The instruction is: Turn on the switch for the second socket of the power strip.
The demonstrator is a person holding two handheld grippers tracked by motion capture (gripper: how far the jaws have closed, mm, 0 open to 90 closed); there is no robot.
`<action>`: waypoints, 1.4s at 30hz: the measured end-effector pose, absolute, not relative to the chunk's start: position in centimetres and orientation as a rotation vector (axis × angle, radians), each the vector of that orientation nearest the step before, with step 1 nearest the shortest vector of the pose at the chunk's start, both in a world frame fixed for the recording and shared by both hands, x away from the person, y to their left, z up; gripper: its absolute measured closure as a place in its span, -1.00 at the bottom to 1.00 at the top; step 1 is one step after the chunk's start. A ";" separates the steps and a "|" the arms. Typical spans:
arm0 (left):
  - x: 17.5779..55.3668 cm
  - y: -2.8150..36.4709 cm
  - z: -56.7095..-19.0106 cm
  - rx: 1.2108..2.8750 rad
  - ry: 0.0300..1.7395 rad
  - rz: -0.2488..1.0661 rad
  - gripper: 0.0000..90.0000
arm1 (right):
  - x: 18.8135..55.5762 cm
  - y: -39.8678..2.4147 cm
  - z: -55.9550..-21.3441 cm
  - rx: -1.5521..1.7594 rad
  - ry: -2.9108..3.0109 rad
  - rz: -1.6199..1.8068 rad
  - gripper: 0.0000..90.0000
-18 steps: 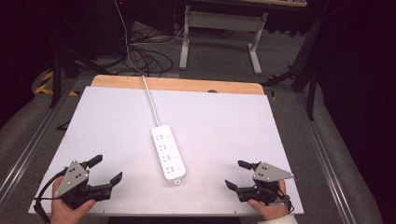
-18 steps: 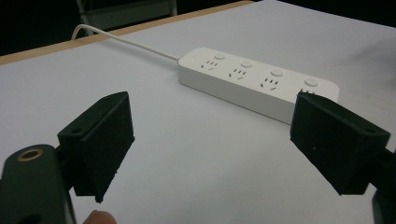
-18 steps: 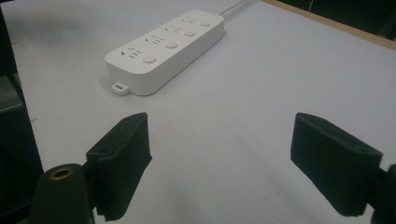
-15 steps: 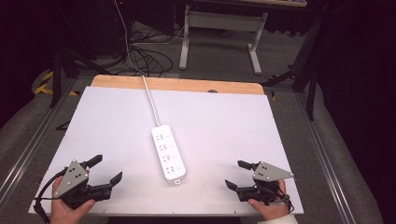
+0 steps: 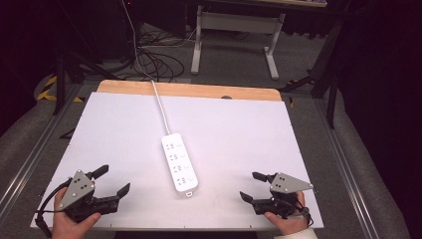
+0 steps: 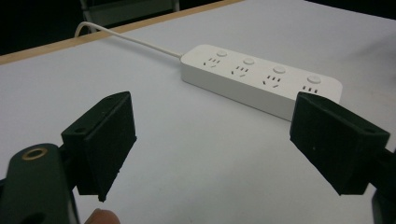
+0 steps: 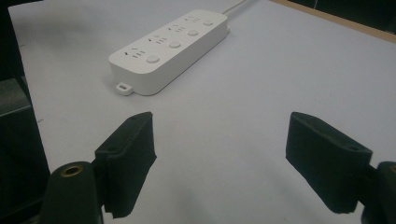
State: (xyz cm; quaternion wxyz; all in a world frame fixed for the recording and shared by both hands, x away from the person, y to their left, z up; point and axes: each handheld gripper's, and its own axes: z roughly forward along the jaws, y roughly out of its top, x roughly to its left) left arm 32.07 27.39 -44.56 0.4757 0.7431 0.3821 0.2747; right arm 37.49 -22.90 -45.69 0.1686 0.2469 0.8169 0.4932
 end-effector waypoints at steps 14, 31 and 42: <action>32.4 27.2 -43.6 1.802 0.934 0.566 -0.40 | 37.4 -22.9 -45.7 0.708 2.319 1.417 -0.44; 34.7 26.1 -40.2 1.868 0.889 0.429 -0.20 | 37.5 -22.9 -45.8 0.708 2.324 1.429 -0.43; 37.0 25.0 -40.4 1.859 0.886 0.332 -0.14 | 37.5 -22.9 -45.8 0.702 2.333 1.432 -0.42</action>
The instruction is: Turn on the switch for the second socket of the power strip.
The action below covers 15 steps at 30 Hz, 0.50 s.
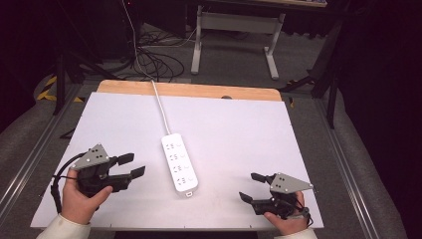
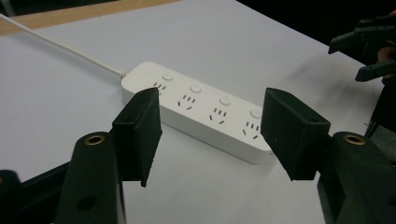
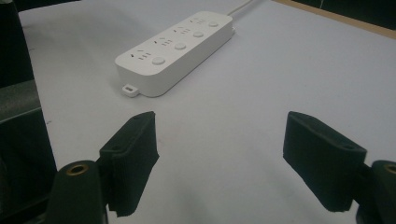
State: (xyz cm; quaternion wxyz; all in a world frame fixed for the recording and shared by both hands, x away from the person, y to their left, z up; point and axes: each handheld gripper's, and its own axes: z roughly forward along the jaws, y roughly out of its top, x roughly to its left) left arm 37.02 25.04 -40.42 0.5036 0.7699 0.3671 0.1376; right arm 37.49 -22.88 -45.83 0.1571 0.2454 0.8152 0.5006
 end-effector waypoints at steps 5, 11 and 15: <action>37.9 24.5 -40.5 1.856 0.869 0.357 -0.21 | 37.5 -22.8 -45.8 0.698 2.336 1.431 -0.41; 38.7 23.1 -40.1 1.862 0.841 0.380 -0.24 | 37.5 -22.8 -45.9 0.693 2.337 1.434 -0.41; 39.3 22.4 -39.8 1.883 0.833 0.388 -0.23 | 37.5 -22.9 -45.8 0.691 2.338 1.430 -0.41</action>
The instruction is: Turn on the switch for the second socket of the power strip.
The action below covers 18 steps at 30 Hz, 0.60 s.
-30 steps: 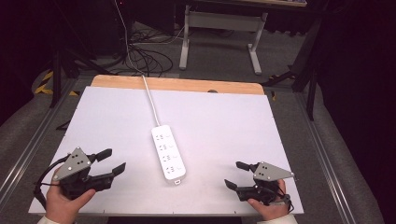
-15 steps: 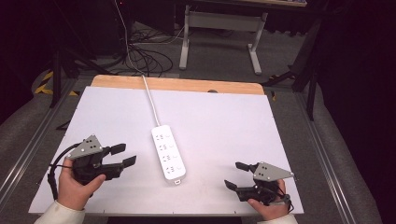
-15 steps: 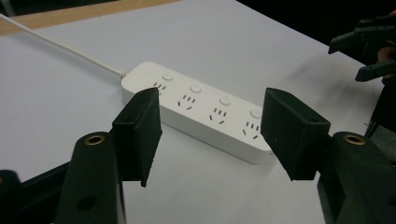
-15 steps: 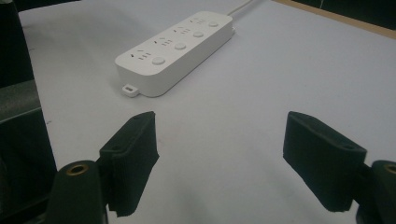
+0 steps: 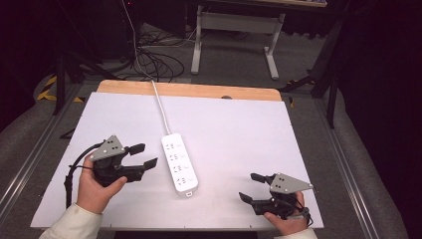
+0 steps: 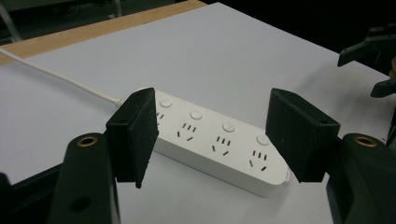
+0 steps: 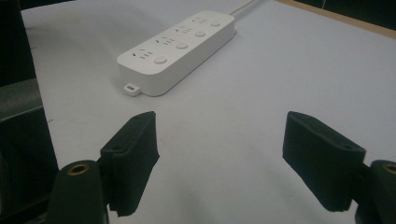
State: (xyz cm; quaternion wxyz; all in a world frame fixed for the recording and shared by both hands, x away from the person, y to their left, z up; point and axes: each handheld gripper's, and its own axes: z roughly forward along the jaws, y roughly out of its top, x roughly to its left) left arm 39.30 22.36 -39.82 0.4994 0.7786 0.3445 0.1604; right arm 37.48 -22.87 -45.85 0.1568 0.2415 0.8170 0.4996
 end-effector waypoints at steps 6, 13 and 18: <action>40.1 21.2 -39.7 1.906 0.818 0.386 -0.17 | 37.5 -22.9 -45.8 0.685 2.341 1.435 -0.40; 41.0 19.9 -40.0 1.944 0.811 0.349 -0.27 | 37.5 -22.9 -45.9 0.684 2.346 1.435 -0.39; 41.5 19.1 -40.0 1.941 0.818 0.342 -0.28 | 37.5 -22.9 -45.9 0.682 2.351 1.440 -0.39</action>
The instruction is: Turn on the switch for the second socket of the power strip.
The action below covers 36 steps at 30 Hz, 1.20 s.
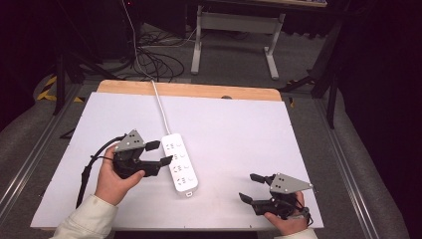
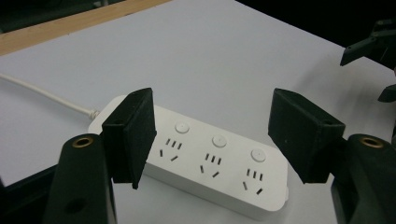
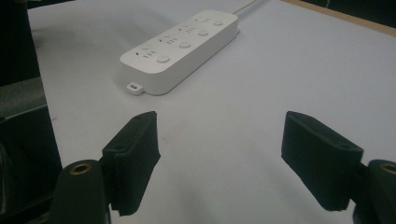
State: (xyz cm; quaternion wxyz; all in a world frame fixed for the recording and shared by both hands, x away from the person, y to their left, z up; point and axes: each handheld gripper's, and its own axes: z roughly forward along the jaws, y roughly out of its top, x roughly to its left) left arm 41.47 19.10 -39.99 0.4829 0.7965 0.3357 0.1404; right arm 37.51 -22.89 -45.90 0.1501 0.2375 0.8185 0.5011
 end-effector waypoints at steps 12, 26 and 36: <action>42.6 17.5 -40.4 1.937 0.797 0.321 -0.26 | 37.5 -22.9 -45.9 0.676 2.362 1.446 -0.37; 43.6 16.9 -41.2 1.991 0.848 0.314 0.44 | 37.6 -23.0 -46.0 0.676 2.380 1.472 -0.33; 44.8 16.1 -42.8 2.029 0.815 0.330 0.99 | 37.6 -23.0 -46.0 0.673 2.388 1.475 -0.32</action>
